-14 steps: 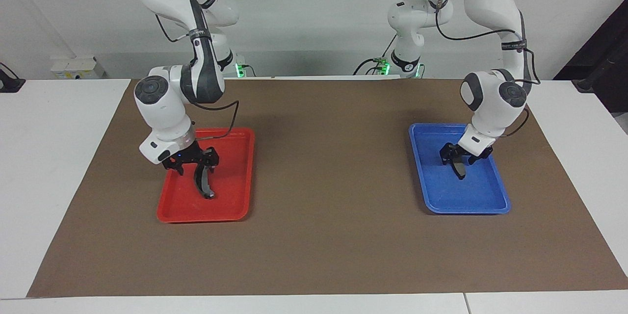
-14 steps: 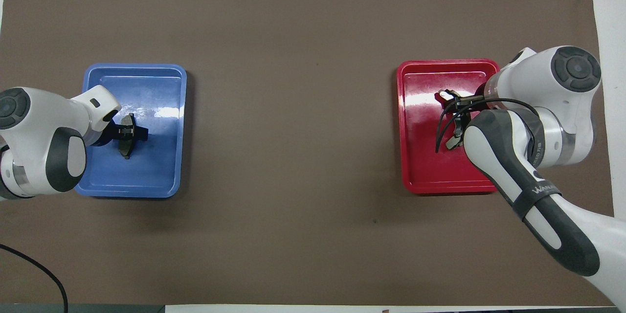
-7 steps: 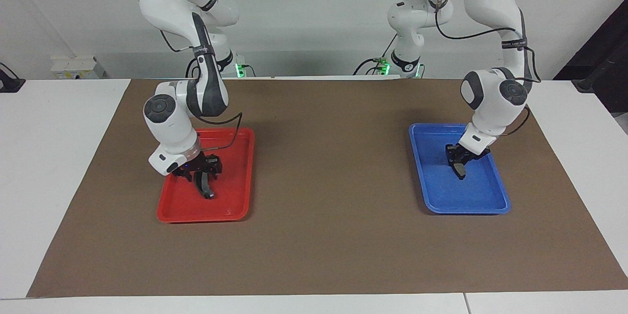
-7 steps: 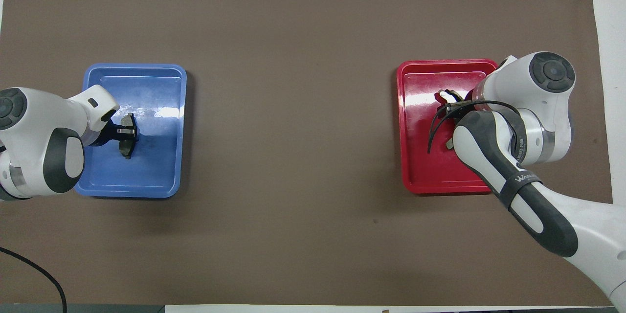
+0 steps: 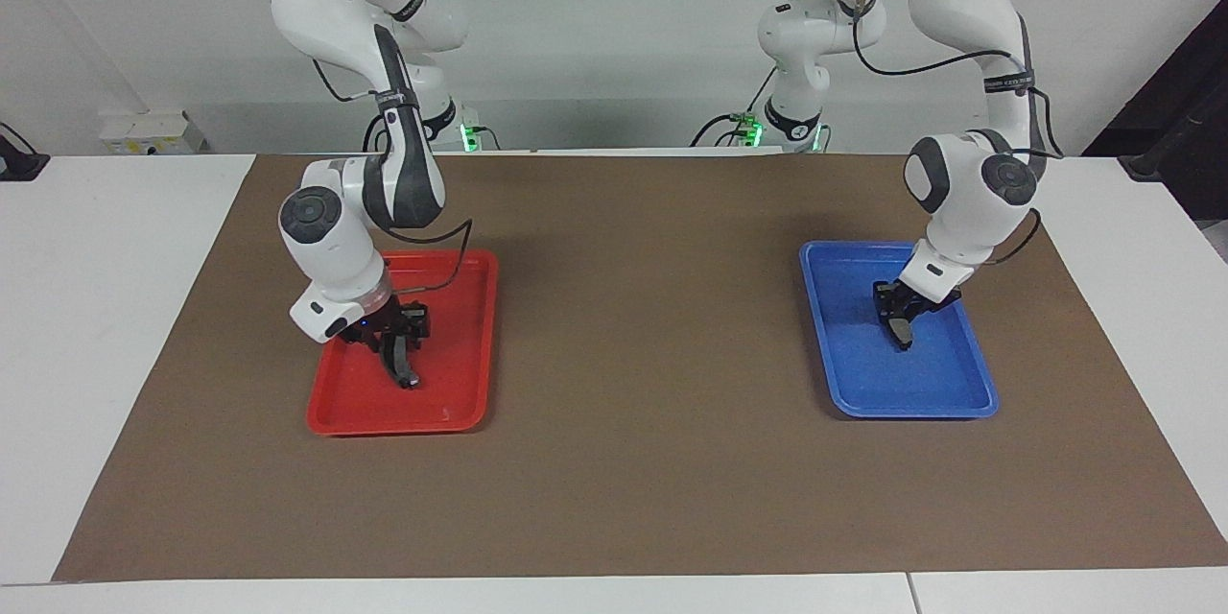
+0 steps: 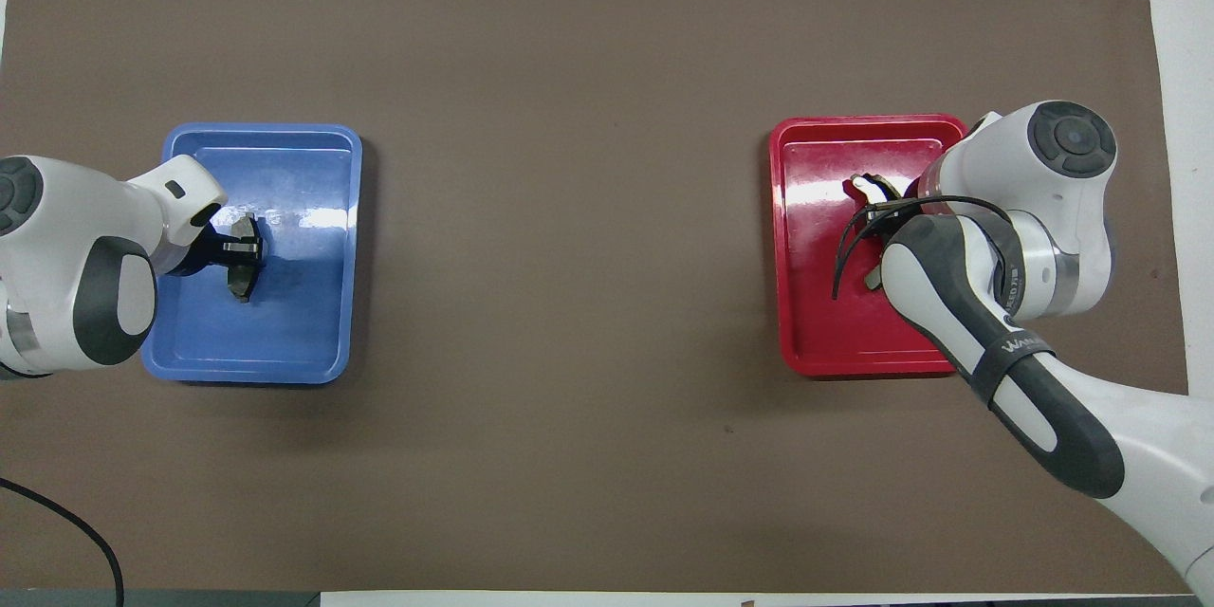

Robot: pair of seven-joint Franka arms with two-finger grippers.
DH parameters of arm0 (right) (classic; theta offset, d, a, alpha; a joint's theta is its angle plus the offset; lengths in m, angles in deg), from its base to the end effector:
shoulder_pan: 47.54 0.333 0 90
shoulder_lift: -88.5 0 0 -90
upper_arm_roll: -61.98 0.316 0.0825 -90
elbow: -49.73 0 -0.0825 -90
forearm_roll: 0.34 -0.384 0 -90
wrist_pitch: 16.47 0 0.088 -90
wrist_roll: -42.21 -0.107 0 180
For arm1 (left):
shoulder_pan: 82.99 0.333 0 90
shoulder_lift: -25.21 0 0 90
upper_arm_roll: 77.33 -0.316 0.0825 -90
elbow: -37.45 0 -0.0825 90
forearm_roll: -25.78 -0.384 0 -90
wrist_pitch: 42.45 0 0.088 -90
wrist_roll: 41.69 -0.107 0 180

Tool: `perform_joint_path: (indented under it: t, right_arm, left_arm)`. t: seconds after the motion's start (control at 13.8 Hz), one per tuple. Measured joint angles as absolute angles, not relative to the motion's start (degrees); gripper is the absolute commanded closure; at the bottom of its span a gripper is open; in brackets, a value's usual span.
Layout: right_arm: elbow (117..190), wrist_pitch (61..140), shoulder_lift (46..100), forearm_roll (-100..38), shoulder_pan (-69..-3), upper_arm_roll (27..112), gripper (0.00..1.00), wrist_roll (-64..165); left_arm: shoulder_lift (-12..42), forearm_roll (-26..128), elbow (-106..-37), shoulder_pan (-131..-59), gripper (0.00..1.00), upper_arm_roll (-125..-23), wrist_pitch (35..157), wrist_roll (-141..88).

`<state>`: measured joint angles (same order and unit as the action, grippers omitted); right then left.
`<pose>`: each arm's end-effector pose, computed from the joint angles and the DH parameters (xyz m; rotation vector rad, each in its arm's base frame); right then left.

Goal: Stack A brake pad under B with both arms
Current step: 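Lift the dark pad from the blue tray toward the table center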

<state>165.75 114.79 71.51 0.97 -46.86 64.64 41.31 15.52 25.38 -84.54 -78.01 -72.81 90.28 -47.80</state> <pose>0.5921 0.0333 0.3000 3.1355 0.0880 -0.0470 0.5661 0.0053 0.3318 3.1304 -0.1599 0.0303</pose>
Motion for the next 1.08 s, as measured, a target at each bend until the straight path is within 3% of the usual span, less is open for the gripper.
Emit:
perform_joint_path:
  t: [0.07, 0.29, 0.58, 0.8, 1.08]
  right_arm:
    - [165.75, 114.69, 71.53, 0.97, -46.96, 64.64, 0.58, 41.37]
    - [165.72, 114.11, 71.58, 0.98, -47.14, 64.64, 0.99, 41.63]
    - [164.90, 112.01, 71.71, 0.99, -47.20, 64.64, 1.00, 41.63]
    - [159.80, 105.32, 72.26, 1.00, -47.20, 64.83, 1.00, 42.18]
    - [153.54, 97.32, 74.01, 1.00, -47.19, 66.13, 1.00, 42.64]
  left_arm:
    - [15.95, 25.38, -82.18, -78.13, 0.99, -72.45, 88.21, -47.80]
    - [17.38, 25.43, -75.32, -78.28, 0.99, -67.23, 82.36, -45.55]
    - [17.51, 23.55, -70.85, -79.02, 0.99, -53.76, 80.83, -29.77]
    - [17.10, 18.44, -70.53, -79.86, 0.99, -43.82, 80.73, -14.97]
    - [10.74, 7.65, -69.07, -90.07, 0.99, -41.51, 80.61, 4.84]
